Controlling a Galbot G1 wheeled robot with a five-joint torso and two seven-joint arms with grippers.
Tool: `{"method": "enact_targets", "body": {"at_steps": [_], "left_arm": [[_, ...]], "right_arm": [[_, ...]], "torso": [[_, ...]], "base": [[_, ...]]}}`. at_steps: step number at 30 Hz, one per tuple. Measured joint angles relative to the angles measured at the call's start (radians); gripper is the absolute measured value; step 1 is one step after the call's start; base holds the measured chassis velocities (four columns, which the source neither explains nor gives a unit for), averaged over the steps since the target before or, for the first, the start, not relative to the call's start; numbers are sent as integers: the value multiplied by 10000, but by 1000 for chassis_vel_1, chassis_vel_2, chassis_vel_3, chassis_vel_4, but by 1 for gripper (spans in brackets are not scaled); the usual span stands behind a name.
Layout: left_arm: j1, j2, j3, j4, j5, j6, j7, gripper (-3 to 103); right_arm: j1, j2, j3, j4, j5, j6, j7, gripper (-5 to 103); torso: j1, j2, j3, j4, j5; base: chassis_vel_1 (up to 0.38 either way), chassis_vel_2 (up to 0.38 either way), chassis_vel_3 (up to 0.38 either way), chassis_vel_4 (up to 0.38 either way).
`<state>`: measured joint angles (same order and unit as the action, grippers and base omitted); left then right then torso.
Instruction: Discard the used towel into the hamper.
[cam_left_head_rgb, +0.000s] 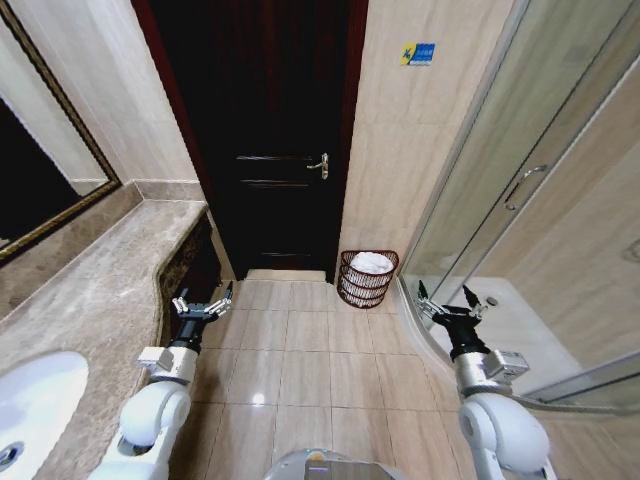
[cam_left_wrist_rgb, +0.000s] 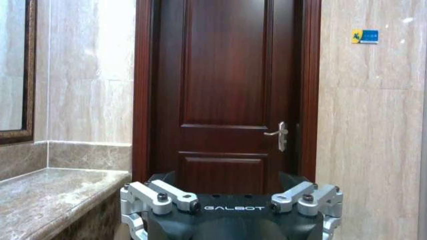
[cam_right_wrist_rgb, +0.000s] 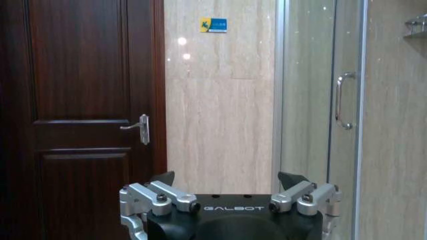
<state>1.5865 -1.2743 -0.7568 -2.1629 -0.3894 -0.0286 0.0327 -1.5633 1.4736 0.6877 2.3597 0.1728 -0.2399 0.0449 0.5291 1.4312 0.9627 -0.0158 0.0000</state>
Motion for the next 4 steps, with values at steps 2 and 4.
{"method": "enact_targets", "body": {"at_steps": [2, 4], "left_arm": [[0, 0, 0, 0, 0, 0, 0, 100], [0, 0, 0, 0, 0, 0, 0, 100]], "right_arm": [[0, 0, 0, 0, 0, 0, 0, 100], [0, 0, 0, 0, 0, 0, 0, 100]], "torso": [[0, 0, 0, 0, 0], [0, 0, 0, 0, 0]], "base": [[0, 0, 0, 0], [0, 0, 0, 0]]}}
